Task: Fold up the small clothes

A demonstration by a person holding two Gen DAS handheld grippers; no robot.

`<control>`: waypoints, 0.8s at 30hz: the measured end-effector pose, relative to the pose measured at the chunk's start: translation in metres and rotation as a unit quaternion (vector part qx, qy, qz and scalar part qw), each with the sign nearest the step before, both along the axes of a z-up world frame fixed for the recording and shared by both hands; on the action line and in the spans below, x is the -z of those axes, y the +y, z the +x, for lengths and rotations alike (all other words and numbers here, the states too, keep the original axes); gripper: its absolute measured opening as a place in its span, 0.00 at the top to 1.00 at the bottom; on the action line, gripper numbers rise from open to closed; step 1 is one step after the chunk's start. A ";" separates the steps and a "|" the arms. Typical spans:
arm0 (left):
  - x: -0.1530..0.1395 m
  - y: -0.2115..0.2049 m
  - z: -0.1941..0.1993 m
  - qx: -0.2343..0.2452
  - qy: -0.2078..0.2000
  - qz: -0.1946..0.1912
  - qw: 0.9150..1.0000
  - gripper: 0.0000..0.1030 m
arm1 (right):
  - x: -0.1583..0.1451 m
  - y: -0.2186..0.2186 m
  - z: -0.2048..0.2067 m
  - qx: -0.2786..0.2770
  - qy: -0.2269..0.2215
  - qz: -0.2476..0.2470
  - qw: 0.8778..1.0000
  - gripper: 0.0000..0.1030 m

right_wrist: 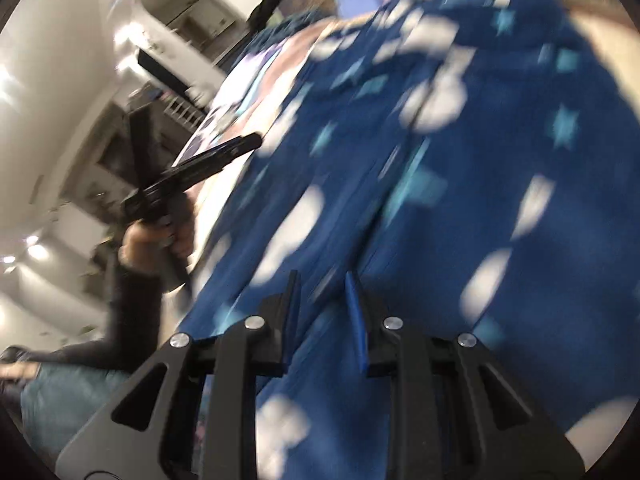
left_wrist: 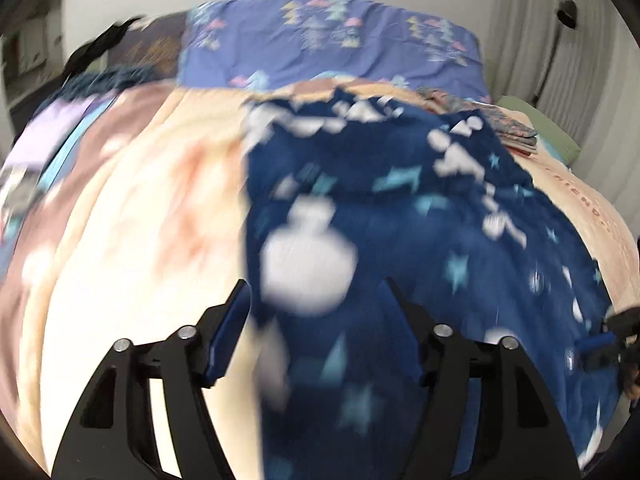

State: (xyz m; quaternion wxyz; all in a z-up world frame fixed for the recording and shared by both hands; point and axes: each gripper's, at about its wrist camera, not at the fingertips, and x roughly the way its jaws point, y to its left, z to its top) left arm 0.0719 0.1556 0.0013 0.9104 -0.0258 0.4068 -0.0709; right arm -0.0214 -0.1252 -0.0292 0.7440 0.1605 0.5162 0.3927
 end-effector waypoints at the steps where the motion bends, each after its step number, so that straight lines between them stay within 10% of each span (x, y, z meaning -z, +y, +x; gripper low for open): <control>1: 0.003 0.009 -0.016 -0.010 0.001 -0.012 1.000 0.29 | 0.002 0.003 -0.013 -0.007 0.003 0.003 1.000 0.70; 8: 0.020 0.045 -0.095 -0.013 0.035 -0.104 0.994 0.28 | 0.009 0.021 -0.040 -0.045 0.038 0.018 0.998 0.56; 21: 0.043 0.030 -0.152 0.024 0.037 -0.139 0.989 0.25 | 0.020 0.031 -0.034 -0.019 0.054 0.011 0.998 0.53; 23: 0.043 0.029 -0.153 0.021 0.034 -0.141 0.989 0.25 | 0.025 0.038 -0.034 -0.007 0.045 0.009 0.999 0.88; 24: 0.042 0.031 -0.153 0.020 0.034 -0.145 0.989 0.25 | 0.024 0.037 -0.034 -0.007 0.053 0.024 0.998 0.89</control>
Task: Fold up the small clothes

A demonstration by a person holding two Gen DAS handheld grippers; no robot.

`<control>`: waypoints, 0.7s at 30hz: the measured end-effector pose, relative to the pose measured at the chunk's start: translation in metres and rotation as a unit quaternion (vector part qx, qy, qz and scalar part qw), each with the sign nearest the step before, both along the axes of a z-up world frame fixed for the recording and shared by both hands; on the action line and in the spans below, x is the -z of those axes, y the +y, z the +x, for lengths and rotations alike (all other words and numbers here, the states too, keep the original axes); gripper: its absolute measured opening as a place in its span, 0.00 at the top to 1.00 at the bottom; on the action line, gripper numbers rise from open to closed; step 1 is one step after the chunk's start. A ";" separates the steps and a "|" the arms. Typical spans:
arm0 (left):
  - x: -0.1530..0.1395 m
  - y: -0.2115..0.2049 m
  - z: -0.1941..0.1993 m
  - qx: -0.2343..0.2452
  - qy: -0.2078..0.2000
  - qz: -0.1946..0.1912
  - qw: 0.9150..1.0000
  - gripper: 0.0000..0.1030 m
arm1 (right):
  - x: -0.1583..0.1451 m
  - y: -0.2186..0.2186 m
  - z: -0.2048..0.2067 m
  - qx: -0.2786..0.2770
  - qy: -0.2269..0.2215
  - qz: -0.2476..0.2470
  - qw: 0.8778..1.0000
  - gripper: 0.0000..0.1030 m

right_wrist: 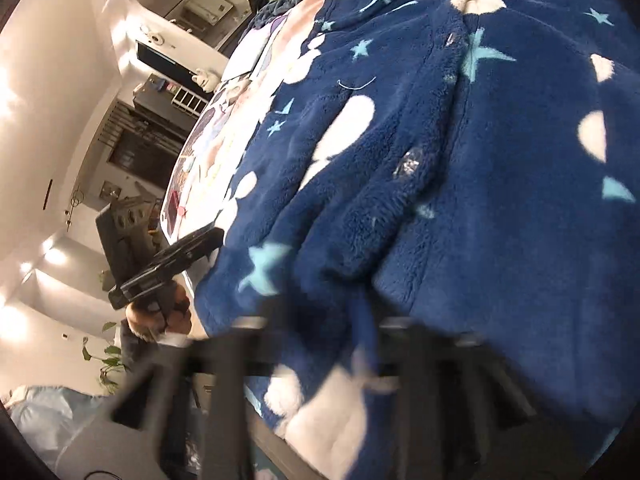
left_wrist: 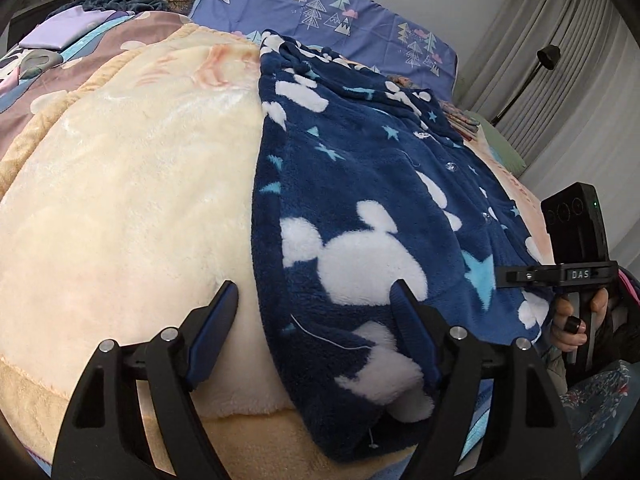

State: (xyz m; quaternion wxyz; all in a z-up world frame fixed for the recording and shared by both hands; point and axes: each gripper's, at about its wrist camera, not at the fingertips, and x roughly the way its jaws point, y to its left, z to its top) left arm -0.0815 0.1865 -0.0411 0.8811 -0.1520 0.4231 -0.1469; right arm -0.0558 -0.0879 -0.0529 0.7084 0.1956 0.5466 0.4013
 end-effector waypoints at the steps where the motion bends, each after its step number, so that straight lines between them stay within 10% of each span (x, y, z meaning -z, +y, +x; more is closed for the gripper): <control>1: -0.001 0.003 -0.001 -0.001 0.000 -0.007 1.000 0.25 | -0.003 -0.005 -0.002 0.005 0.007 0.022 1.000 0.90; 7: -0.001 0.012 -0.008 -0.006 0.000 -0.015 1.000 0.32 | -0.045 -0.052 -0.020 0.049 -0.057 0.023 0.997 0.89; 14: -0.005 0.015 -0.014 -0.010 0.003 -0.031 0.999 0.39 | -0.006 -0.058 -0.024 0.048 0.011 0.015 0.999 0.71; 18: -0.006 0.001 -0.011 0.024 0.003 -0.073 0.997 0.32 | -0.010 -0.046 -0.029 0.036 -0.005 0.000 0.999 0.84; 21: 0.000 -0.017 -0.006 0.028 0.022 -0.035 0.999 0.89 | -0.023 -0.037 -0.034 0.014 -0.019 0.050 0.998 0.93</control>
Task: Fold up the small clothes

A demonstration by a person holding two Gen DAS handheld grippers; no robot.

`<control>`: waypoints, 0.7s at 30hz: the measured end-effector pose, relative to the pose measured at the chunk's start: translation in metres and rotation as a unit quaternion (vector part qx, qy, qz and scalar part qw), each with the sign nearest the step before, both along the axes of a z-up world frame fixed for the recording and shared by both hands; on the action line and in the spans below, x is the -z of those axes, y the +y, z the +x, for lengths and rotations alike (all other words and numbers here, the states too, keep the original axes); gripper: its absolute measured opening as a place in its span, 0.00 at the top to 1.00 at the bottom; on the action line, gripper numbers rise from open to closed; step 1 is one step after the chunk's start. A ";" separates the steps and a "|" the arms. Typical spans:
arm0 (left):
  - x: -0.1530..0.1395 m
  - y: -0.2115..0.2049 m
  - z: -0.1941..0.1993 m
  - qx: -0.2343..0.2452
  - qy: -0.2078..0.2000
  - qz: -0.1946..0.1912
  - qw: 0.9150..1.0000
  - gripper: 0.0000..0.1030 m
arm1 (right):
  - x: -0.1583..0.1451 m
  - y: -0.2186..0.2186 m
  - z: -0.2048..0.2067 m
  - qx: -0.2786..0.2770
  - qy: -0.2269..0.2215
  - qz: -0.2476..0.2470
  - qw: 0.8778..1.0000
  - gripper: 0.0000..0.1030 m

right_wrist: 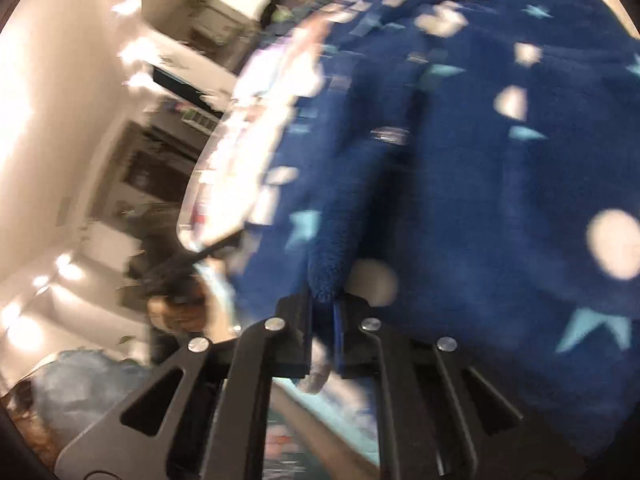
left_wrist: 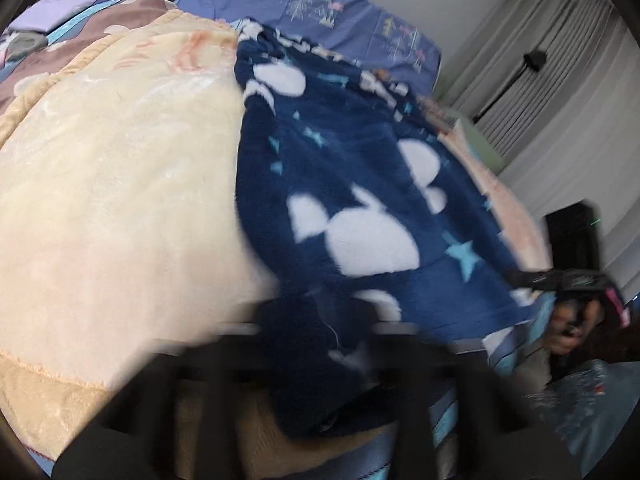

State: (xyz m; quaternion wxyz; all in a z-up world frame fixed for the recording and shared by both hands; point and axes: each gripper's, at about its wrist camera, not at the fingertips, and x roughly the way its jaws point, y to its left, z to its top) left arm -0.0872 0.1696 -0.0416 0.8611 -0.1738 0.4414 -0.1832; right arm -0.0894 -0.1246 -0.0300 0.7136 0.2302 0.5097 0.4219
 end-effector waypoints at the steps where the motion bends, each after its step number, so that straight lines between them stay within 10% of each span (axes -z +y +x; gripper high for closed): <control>1: -0.005 0.006 -0.004 -0.011 -0.007 -0.016 1.000 0.89 | -0.008 0.003 -0.005 -0.008 -0.018 0.006 1.000 0.93; 5: -0.015 0.033 -0.021 -0.037 -0.014 0.009 0.999 0.90 | 0.006 0.011 -0.007 -0.006 -0.023 -0.093 0.995 0.94; 7: -0.004 0.045 -0.025 -0.048 0.007 -0.003 0.999 0.90 | 0.021 0.005 -0.003 -0.003 0.008 -0.068 0.998 0.93; 9: 0.000 0.046 -0.030 -0.048 -0.001 -0.018 0.999 0.90 | 0.016 0.002 -0.003 -0.003 0.007 -0.055 0.998 0.85; 11: -0.002 0.045 -0.031 -0.051 -0.010 -0.023 0.998 0.88 | 0.002 -0.009 -0.007 0.016 -0.023 -0.068 0.997 0.55; 16: -0.004 0.040 -0.026 -0.041 -0.017 -0.040 0.998 0.46 | -0.031 -0.079 -0.013 0.136 -0.075 -0.113 0.981 0.53; 21: 0.005 0.021 -0.012 -0.016 -0.009 -0.013 1.000 0.37 | 0.000 -0.153 -0.016 0.264 0.004 -0.136 0.955 0.52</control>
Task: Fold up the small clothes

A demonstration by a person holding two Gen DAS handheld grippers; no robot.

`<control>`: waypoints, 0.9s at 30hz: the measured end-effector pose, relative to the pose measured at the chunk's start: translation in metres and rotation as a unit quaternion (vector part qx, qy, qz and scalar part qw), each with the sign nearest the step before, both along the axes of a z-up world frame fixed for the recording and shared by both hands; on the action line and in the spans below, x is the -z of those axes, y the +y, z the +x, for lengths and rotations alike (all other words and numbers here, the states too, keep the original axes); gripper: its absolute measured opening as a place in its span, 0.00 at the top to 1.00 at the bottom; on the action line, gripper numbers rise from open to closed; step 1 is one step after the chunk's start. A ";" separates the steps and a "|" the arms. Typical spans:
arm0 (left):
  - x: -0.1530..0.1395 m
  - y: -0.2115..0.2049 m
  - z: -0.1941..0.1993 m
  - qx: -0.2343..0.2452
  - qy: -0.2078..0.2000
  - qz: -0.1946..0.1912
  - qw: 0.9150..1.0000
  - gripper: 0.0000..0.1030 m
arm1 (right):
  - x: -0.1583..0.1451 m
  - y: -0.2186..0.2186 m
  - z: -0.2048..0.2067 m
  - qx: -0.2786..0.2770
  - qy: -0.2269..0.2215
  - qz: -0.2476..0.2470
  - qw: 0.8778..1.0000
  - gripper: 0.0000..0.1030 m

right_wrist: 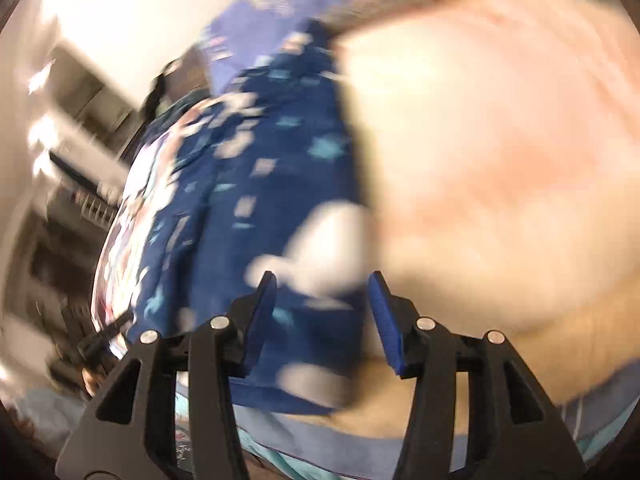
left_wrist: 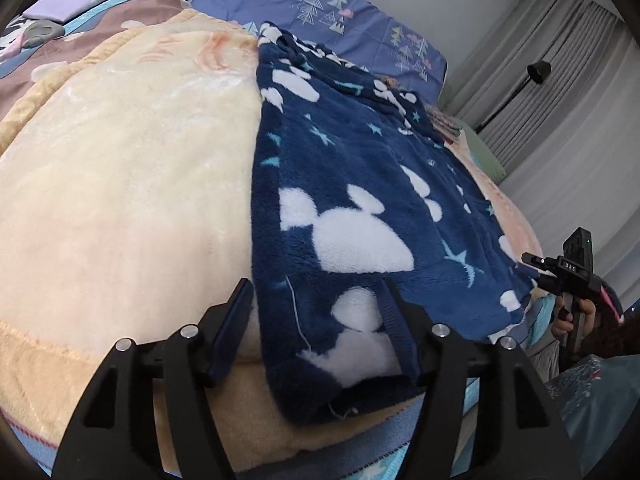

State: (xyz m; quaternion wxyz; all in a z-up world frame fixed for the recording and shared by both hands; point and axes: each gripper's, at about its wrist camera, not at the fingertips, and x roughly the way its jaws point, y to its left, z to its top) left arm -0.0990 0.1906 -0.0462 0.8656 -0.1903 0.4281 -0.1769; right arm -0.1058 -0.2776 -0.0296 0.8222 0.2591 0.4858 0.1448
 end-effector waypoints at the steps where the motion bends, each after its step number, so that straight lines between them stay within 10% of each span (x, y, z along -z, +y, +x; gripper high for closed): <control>1: 0.001 -0.001 0.001 -0.001 0.000 -0.002 1.000 0.37 | 0.010 -0.005 -0.002 0.002 0.013 0.022 1.000 0.52; 3: -0.001 -0.002 0.002 0.000 -0.001 -0.012 1.000 0.42 | 0.019 -0.002 -0.008 -0.008 0.005 0.044 0.999 0.52; 5: -0.003 -0.006 0.003 0.018 -0.001 -0.032 0.999 0.79 | 0.022 0.006 -0.011 -0.047 0.001 0.098 0.994 0.53; 9: -0.012 -0.017 0.004 0.023 -0.010 -0.034 0.999 0.82 | 0.023 0.038 -0.006 -0.104 0.015 0.082 0.991 0.54; 11: -0.020 -0.015 0.003 0.019 -0.022 -0.039 0.999 0.83 | 0.023 0.038 -0.002 -0.096 0.016 0.091 0.991 0.82; 13: -0.035 -0.012 0.003 0.013 -0.042 -0.039 0.998 0.85 | 0.015 0.029 -0.003 -0.083 0.003 0.118 0.990 0.87; 19: -0.134 -0.018 0.000 0.020 -0.173 -0.015 0.985 0.87 | -0.088 0.024 -0.013 -0.103 -0.173 0.121 0.972 0.89; 27: -0.232 -0.021 -0.072 0.013 -0.314 -0.026 0.949 0.86 | -0.197 -0.002 -0.100 -0.099 -0.371 0.094 0.919 0.89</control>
